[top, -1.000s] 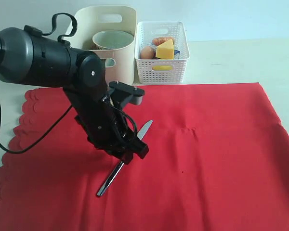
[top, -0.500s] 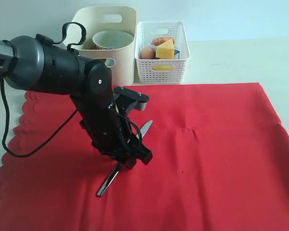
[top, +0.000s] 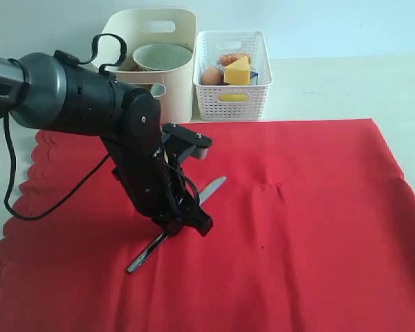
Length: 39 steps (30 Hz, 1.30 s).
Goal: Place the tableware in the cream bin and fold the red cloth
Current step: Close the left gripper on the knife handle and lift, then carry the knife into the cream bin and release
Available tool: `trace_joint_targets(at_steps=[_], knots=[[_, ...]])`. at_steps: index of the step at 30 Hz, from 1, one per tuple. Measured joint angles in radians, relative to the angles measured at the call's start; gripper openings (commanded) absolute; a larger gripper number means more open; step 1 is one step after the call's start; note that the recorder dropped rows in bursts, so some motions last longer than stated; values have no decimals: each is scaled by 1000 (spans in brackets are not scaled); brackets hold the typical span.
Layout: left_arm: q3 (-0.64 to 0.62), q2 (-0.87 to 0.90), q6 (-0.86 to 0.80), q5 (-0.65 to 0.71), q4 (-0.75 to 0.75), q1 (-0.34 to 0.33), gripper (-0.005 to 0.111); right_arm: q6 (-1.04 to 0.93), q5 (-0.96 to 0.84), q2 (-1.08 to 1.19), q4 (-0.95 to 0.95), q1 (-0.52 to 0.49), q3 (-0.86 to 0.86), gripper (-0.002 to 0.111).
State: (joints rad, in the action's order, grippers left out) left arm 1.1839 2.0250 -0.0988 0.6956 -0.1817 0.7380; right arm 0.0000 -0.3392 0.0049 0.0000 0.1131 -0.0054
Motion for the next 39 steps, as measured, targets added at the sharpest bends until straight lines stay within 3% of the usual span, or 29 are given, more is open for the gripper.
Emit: trace_joint_targets(at_steps=[14, 25, 30, 39], knots=[[-6, -25, 0, 9, 9, 0, 0, 0, 0, 0, 0, 0, 0, 0], [-8, -241, 0, 18, 21, 0, 0, 0, 0, 0, 0, 0, 0, 0], [-8, -350, 0, -41, 83, -3, 0, 0, 0, 0, 0, 0, 0, 0], [52, -447, 0, -220, 123, -125, 0, 0, 0, 0, 0, 0, 0, 0]])
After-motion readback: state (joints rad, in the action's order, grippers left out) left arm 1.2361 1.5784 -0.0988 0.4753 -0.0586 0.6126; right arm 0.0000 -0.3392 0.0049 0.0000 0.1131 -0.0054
